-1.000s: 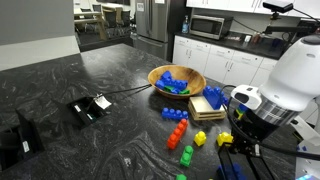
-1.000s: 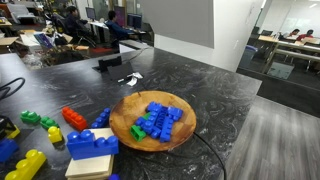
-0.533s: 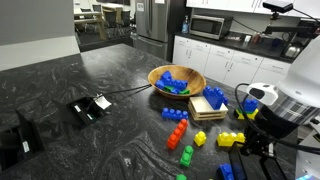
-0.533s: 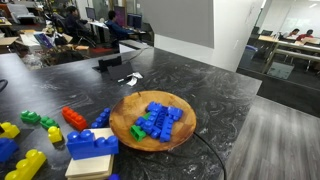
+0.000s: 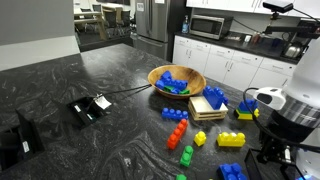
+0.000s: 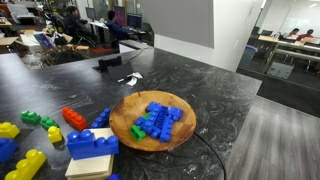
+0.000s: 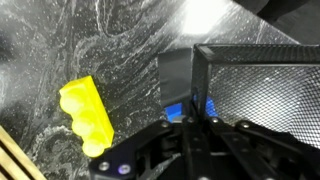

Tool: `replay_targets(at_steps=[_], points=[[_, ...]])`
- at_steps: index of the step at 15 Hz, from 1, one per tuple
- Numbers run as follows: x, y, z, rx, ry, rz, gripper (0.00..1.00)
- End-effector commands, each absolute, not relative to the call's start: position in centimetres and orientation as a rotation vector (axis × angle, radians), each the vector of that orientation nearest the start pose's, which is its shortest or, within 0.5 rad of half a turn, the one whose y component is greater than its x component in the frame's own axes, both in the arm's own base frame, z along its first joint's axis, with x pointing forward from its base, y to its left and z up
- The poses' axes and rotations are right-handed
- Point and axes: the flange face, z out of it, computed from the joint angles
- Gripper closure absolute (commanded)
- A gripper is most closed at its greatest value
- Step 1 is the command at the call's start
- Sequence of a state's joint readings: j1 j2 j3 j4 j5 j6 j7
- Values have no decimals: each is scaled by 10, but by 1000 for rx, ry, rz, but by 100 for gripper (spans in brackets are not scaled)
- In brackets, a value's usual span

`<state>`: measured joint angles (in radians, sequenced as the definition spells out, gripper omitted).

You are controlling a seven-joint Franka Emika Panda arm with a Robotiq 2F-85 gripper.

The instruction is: Bring the black box forward

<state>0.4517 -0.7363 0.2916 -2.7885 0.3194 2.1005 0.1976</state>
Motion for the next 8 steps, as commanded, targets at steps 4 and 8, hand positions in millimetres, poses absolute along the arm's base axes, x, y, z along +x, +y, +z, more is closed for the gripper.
replay_targets(at_steps=[4, 8], points=[[225, 206, 389, -2953, -526, 340, 99], [224, 215, 377, -2960, -541, 359, 99]])
